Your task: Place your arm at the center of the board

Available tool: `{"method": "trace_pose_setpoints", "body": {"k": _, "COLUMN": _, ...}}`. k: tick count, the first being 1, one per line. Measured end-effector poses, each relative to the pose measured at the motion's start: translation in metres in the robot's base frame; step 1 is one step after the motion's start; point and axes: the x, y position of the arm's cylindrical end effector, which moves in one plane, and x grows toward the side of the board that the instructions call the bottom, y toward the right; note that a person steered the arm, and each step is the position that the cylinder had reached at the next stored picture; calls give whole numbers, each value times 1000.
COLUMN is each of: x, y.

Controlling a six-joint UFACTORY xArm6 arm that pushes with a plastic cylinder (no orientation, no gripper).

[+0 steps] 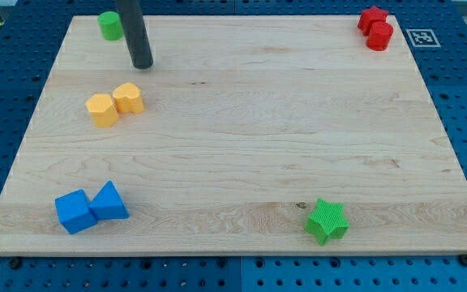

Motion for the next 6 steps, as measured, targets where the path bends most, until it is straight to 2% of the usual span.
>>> {"method": "trace_pose_setpoints", "body": {"k": 1, "x": 28, "y": 41}}
{"method": "trace_pose_setpoints", "body": {"k": 4, "x": 36, "y": 60}}
{"method": "trace_pose_setpoints", "body": {"k": 6, "x": 69, "y": 125}}
